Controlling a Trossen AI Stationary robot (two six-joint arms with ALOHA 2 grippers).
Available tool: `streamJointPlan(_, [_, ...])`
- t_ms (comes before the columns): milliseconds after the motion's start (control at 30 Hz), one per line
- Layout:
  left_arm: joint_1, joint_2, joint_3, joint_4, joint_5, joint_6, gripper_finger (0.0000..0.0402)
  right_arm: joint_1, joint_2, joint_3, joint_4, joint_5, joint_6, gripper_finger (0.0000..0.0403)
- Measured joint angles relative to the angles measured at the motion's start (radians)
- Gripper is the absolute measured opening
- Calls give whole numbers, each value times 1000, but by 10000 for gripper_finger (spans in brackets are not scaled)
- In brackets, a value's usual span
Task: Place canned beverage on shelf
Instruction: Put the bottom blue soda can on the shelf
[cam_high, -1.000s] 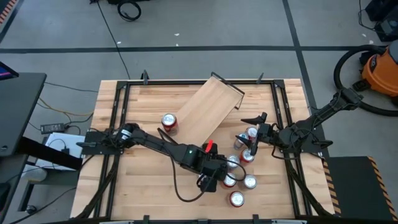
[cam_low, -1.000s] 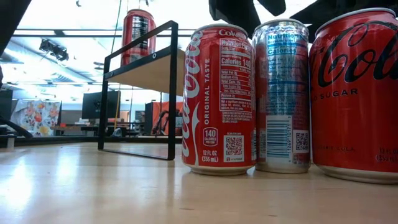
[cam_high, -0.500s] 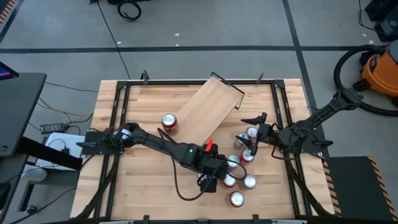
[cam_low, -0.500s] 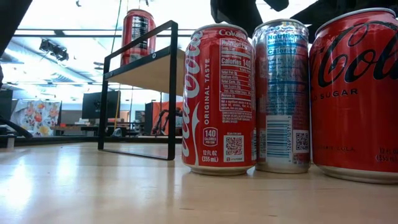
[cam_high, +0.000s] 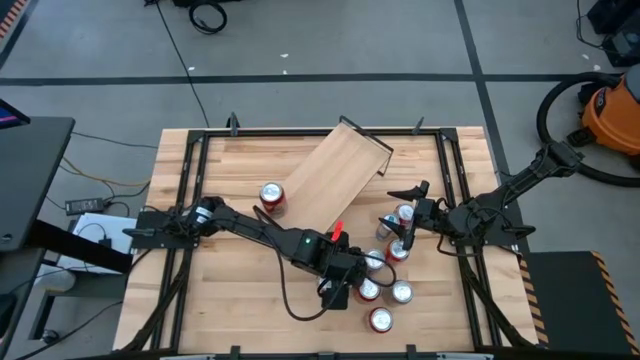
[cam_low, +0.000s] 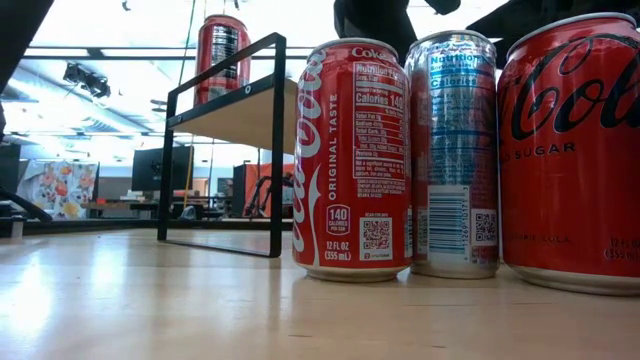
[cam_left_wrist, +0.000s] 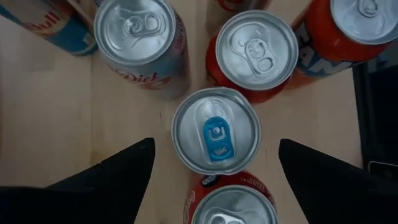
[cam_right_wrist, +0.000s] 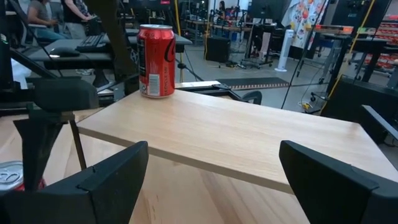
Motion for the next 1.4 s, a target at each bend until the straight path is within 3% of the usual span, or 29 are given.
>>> streamJointPlan(700, [17, 1, 0, 48, -1, 1, 354, 0, 0, 0, 8, 9, -38, 373])
streamJointPlan(1200, [14, 1, -108, 169, 22, -3, 354, 0, 0, 0, 8, 10, -33, 373])
streamJointPlan(1400, [16, 1, -117, 175, 23, 0, 320, 0, -1, 0, 8, 10, -33, 373])
